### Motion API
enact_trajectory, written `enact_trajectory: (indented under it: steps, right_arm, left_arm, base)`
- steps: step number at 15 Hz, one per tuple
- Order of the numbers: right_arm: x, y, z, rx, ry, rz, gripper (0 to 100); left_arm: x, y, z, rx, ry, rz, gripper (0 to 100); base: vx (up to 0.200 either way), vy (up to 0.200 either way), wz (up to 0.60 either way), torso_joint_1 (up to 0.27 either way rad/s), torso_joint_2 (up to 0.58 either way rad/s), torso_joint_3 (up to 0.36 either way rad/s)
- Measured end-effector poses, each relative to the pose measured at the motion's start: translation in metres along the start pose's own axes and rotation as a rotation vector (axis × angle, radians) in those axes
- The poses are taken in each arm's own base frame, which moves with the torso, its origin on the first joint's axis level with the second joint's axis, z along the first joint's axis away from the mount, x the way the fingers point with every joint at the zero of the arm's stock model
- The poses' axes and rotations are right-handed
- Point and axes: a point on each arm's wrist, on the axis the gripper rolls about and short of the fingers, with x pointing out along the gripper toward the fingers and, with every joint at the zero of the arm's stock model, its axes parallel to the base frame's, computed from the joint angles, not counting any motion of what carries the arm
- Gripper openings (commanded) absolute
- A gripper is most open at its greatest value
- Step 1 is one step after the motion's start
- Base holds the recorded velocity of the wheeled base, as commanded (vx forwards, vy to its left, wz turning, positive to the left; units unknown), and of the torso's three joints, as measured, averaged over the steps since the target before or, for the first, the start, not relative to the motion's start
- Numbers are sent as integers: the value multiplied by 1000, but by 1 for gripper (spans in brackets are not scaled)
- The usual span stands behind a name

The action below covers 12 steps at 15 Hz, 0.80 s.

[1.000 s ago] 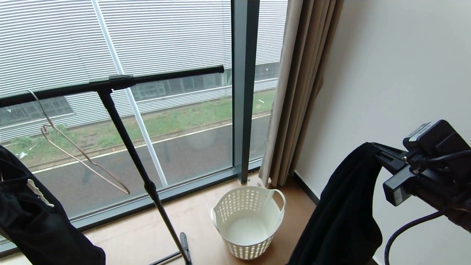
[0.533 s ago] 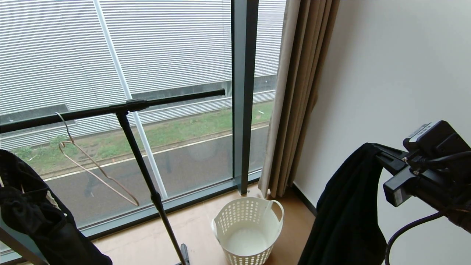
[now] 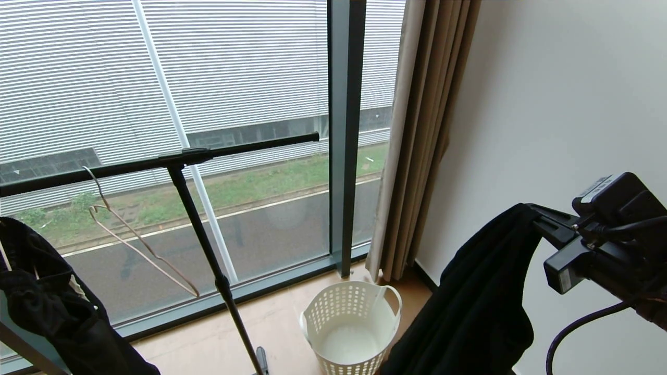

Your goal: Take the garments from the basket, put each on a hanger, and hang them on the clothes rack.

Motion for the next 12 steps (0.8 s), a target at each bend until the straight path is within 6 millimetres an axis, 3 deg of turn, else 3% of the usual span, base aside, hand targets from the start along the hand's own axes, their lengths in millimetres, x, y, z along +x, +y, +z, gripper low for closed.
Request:
enact_trajectory:
  steps: [4, 12]
  right_arm:
    - [0, -1, 1, 2, -4, -3, 0]
    - [1, 0, 1, 2, -2, 0, 0]
  left_arm:
    - [0, 0, 0, 0, 0, -4, 100]
    - [0, 0, 0, 2, 0, -1, 100]
  base:
    - [0, 0, 0, 0, 0, 0]
    - [0, 0, 600, 4, -1, 2]
